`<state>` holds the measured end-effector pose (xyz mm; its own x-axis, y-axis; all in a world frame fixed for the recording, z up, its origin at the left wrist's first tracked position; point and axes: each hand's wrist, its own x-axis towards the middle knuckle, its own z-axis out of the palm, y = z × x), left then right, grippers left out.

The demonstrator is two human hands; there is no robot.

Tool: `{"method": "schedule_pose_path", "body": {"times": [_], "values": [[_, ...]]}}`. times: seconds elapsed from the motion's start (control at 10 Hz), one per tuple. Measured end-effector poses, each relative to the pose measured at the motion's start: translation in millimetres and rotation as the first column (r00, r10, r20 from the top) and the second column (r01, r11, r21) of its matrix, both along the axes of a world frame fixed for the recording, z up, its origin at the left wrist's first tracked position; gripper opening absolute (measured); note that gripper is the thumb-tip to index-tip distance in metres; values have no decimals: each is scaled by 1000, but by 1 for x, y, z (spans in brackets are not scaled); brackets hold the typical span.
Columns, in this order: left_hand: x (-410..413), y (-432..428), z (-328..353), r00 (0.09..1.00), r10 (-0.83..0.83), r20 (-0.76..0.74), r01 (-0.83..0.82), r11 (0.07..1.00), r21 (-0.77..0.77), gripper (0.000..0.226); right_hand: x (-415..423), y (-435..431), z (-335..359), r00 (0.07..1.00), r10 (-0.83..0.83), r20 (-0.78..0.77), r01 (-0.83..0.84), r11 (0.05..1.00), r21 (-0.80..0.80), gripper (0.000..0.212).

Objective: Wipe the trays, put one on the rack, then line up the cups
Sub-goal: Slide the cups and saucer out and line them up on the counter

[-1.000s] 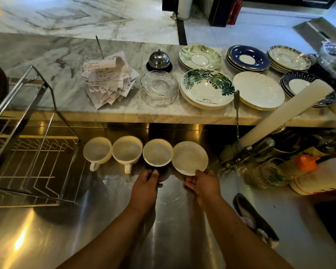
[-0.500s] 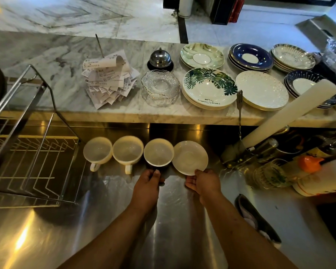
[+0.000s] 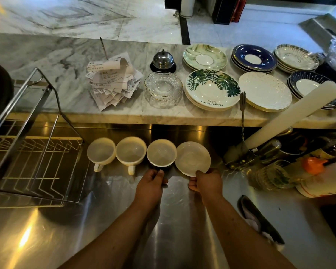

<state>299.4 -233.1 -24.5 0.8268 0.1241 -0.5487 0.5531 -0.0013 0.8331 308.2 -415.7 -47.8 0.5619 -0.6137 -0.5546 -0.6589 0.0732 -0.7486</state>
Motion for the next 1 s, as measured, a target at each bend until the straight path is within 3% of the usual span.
{"method": "schedule_pose_path", "body": {"times": [0.3,0.7,0.9,1.0], "values": [[0,1,4,999,-21,-33,22,998,53,21,1,-2,6,1000,12,-18,-12,1000,7,24],[-1,-1,14,998,-28,-58,33,996,80,25,-2,-5,18,999,-50,3,47,972,232,22],[-6,-5,30,997,-17,-79,23,997,76,36,-12,-2,40,995,-100,16,88,931,356,6],[-12,-3,37,992,-2,-125,6,1000,30,39,-18,-1,50,999,-46,-25,51,942,333,10]]}}
